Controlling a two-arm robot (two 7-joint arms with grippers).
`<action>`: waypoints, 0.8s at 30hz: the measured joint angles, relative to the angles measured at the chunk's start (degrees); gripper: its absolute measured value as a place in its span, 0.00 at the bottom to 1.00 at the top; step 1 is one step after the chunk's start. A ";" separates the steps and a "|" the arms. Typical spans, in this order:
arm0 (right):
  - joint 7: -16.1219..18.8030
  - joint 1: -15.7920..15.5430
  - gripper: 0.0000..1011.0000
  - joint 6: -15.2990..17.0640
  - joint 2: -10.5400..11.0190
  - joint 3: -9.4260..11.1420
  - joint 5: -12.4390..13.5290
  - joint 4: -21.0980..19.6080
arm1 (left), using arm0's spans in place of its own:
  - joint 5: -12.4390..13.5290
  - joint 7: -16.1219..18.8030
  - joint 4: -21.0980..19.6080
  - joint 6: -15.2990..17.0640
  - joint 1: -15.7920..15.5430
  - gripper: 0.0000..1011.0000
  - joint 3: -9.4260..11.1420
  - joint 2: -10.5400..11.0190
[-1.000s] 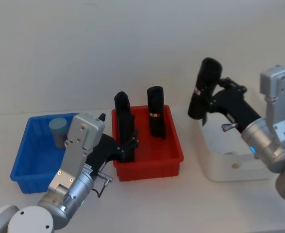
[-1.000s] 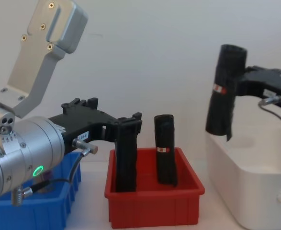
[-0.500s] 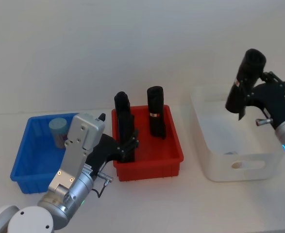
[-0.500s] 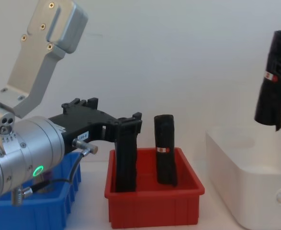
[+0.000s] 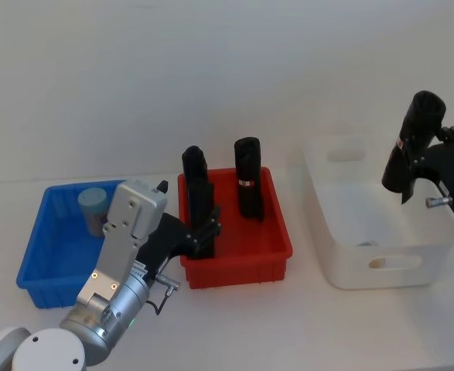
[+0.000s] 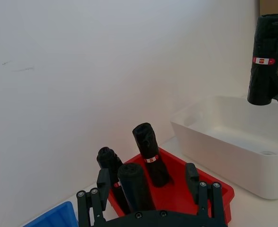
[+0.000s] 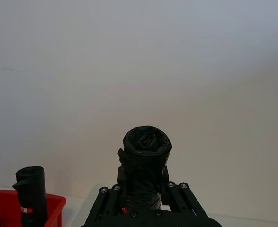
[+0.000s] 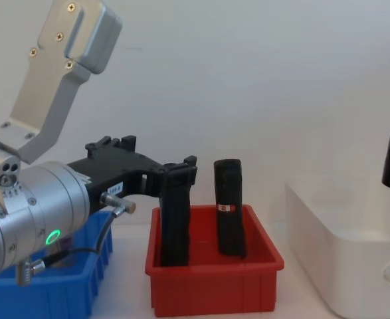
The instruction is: Pick the cotton swabs from the blue box and place them into the white box.
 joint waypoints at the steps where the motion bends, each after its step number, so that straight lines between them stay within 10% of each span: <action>1: -0.02 0.00 0.36 0.17 0.01 0.02 -0.01 0.12 | 0.00 0.00 0.00 0.00 0.00 0.99 0.00 0.00; 7: -0.03 0.06 0.38 1.00 -0.09 0.04 -0.18 1.07 | 0.00 0.00 0.00 0.00 0.00 0.99 0.00 0.00; 24: 0.07 0.67 0.87 1.70 -0.58 -0.02 -0.66 3.48 | 0.00 0.00 0.00 0.00 0.00 0.99 0.00 0.00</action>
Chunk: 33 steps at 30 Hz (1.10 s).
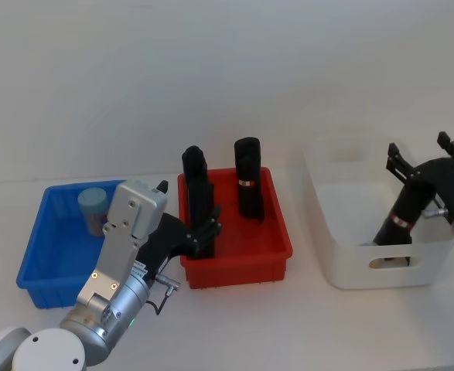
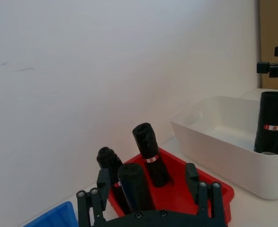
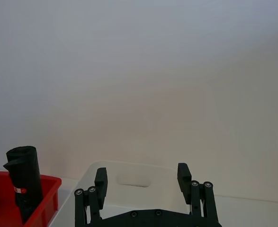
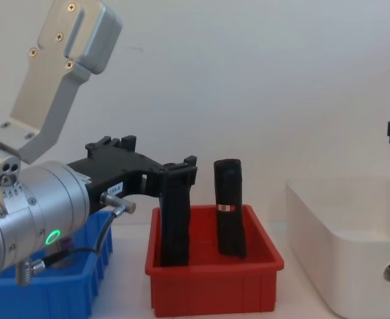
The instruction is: Pick the cotton swabs from the blue box and place them into the white box.
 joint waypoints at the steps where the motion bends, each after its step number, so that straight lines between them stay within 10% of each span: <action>1: 0.00 0.03 0.88 -0.05 -0.02 0.02 -0.03 0.10 | 0.00 0.00 0.00 0.00 0.00 0.99 0.00 0.00; 33: -0.19 0.06 0.99 -0.65 -0.19 0.20 -0.20 0.54 | 0.00 0.00 0.00 0.00 0.00 0.99 0.00 0.00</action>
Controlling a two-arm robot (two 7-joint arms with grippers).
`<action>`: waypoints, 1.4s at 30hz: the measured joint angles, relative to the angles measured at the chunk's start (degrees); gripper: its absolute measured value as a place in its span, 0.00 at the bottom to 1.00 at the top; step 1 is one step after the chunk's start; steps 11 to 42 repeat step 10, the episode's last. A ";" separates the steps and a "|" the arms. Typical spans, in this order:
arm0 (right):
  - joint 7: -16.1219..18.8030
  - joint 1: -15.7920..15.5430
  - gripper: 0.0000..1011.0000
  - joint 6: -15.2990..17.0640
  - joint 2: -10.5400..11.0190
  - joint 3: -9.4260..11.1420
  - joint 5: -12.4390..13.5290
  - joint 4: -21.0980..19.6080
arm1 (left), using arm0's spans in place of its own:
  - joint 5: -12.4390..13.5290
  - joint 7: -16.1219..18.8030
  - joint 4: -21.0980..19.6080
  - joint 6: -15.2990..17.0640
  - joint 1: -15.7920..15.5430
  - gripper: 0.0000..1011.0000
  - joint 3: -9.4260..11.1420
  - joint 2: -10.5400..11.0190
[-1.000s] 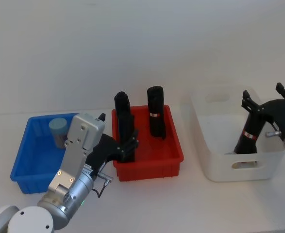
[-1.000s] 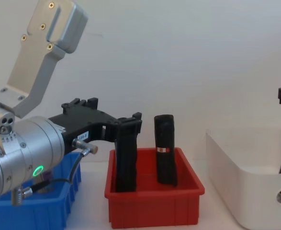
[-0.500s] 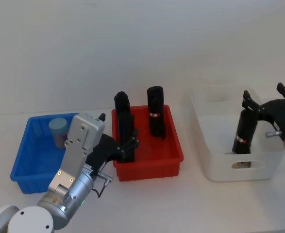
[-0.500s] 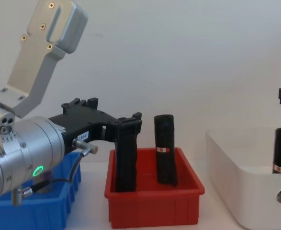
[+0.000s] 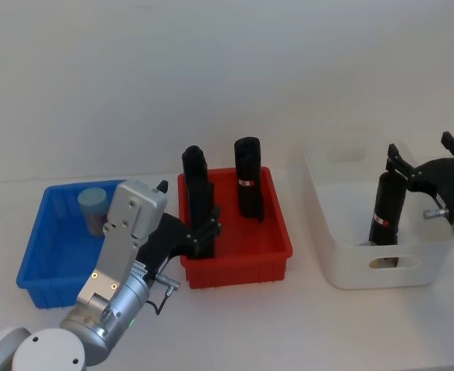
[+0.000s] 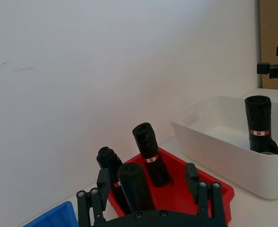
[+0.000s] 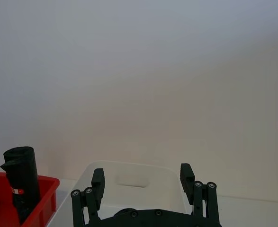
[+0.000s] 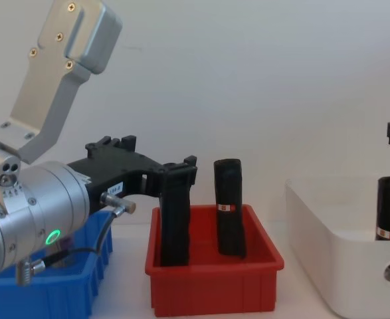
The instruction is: Pick the cotton swabs from the blue box and place them into the white box.
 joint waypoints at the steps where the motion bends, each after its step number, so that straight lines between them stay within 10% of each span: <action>1: 0.00 0.00 0.99 -0.01 0.00 0.00 0.00 0.00 | 0.00 0.00 0.00 0.00 0.00 0.99 0.00 0.00; 42: 0.00 0.00 0.99 -0.02 0.00 0.00 0.00 0.00 | 0.00 0.00 0.00 0.00 0.00 0.99 0.00 0.00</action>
